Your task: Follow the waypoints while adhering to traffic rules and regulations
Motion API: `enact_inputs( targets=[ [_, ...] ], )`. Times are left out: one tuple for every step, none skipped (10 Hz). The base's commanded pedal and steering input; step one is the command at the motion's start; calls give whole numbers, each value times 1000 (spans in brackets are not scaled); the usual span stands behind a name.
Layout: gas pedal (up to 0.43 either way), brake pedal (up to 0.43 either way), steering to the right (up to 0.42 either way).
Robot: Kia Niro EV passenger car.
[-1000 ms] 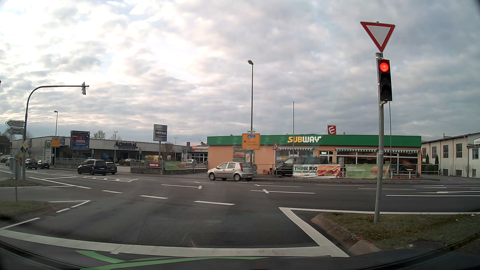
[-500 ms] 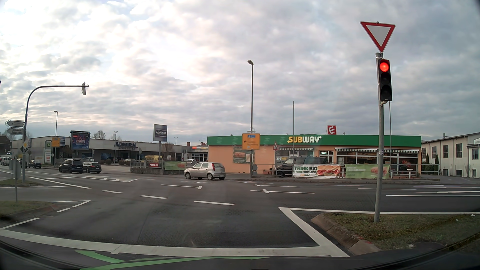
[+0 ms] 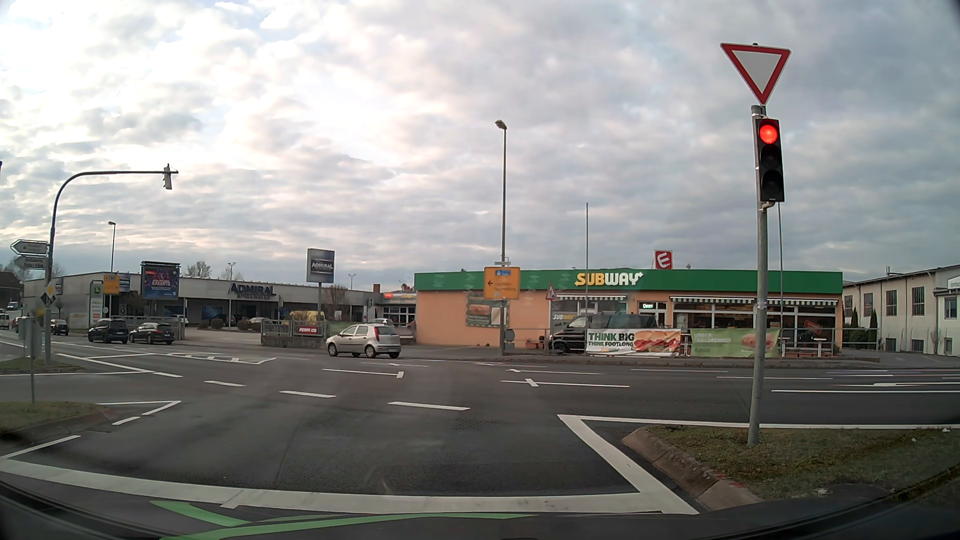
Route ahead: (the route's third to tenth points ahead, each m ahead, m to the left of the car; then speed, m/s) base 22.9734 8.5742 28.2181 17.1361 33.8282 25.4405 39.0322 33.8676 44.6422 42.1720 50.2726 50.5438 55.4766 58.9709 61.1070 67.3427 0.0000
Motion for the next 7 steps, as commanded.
enact_inputs(
  targets=[
    [0,317,37],
    [0,317,37],
    [0,323,36],
    [0,317,37],
    [0,323,37],
    [0,317,36],
    [0,317,36]
  ],
)
